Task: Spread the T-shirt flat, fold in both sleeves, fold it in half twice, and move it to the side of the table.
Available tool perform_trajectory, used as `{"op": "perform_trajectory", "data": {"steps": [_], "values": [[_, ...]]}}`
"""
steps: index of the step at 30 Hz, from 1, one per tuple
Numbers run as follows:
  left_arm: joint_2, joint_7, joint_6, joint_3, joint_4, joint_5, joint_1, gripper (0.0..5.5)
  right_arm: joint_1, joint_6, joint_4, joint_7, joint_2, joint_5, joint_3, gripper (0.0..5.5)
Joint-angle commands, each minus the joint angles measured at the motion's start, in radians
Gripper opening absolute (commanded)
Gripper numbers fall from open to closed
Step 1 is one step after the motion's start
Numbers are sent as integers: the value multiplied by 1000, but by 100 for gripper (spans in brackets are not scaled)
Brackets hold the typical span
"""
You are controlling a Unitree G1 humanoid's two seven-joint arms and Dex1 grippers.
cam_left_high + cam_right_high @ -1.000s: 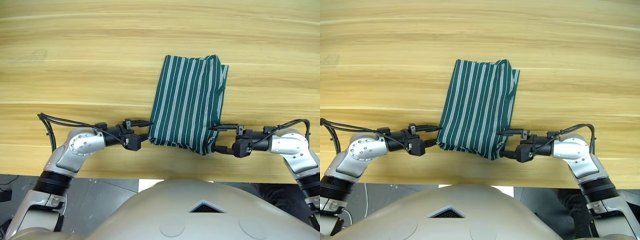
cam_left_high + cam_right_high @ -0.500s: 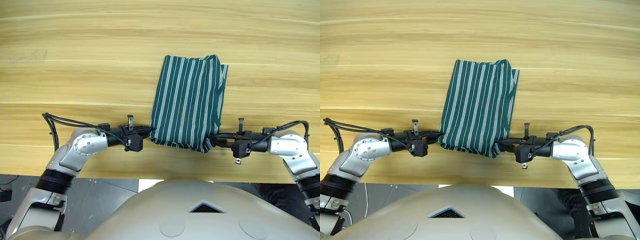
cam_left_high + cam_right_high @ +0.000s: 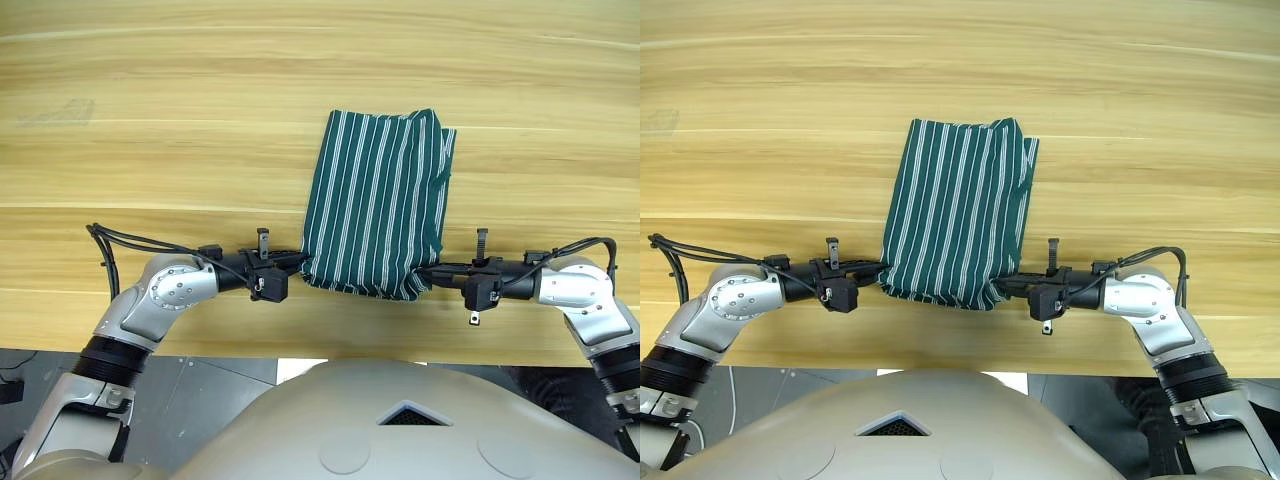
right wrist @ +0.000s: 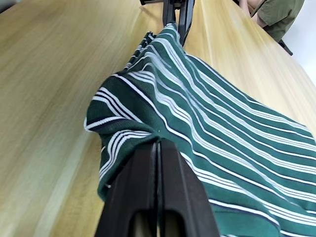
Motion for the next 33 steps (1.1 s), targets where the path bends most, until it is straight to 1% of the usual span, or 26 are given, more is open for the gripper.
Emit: {"op": "perform_trajectory", "data": {"steps": [1,3,8,12,17,20,24,28,33], "values": [[71,-35,46,48,-72,-59,59,21,-15,24,8,18,2,29,6,0],[105,-64,95,82,-148,-138,111,21,0,73,-21,39,-5,90,0,0],[163,-117,229,150,-298,-284,233,21,28,322,-124,126,-46,259,-11,0],[170,-136,282,170,-333,-288,240,21,41,520,-152,200,-84,371,-43,0],[159,-143,294,170,-349,-275,261,21,37,763,-275,246,-106,553,-114,0],[208,-162,341,214,-412,-279,317,21,37,868,-316,255,-107,635,-167,0],[297,-225,394,307,-520,-277,504,21,66,930,-367,268,-109,676,-226,0],[308,-269,475,390,-645,-370,582,21,80,943,-404,283,-115,663,-254,0],[313,-350,587,541,-745,-498,639,21,93,962,-439,293,-119,650,-268,0]]}}
